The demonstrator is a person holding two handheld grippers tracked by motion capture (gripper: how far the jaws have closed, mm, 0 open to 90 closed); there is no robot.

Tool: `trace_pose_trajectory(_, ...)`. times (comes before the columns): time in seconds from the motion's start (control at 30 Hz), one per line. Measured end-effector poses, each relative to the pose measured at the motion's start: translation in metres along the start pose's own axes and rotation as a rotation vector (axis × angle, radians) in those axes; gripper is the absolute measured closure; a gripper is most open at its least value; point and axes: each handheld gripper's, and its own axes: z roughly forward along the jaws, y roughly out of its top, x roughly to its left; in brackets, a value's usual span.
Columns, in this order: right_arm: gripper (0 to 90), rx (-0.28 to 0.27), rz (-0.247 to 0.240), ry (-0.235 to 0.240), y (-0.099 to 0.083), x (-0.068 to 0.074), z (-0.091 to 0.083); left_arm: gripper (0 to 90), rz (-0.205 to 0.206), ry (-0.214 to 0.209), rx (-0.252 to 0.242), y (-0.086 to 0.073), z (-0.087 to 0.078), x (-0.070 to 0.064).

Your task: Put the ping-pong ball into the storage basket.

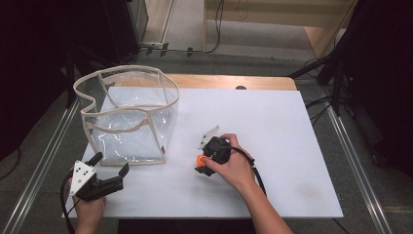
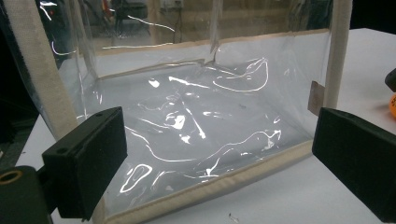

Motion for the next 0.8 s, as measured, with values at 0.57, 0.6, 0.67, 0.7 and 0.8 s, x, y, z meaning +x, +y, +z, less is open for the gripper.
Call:
trace_pose_trajectory(0.57,48.0,0.048,0.025,-0.007,0.0008,-0.0033,0.0071,3.7,-0.003,-0.003,0.0,0.0,-0.0004,0.0007)
trace_pose_trajectory(0.6,48.0,0.048,0.025,-0.007,0.0008,-0.0033,0.0071,3.7,-0.003,-0.003,0.0,0.0,-0.0004,0.0007)
trace_pose_trajectory(0.67,48.1,0.047,0.024,-0.004,0.0011,-0.0035,0.0063,3.7,-0.002,-0.003,0.0,0.0,-0.0004,0.0007)
trace_pose_trajectory(0.7,48.1,0.047,0.024,-0.004,0.0011,-0.0035,0.0063,3.7,-0.002,-0.001,0.002,0.0001,-0.0005,0.0005)
trace_pose_trajectory(0.8,48.1,0.049,0.023,0.007,0.0022,-0.0036,0.004,3.8,-0.002,0.0,0.002,0.0001,-0.0004,0.0003)
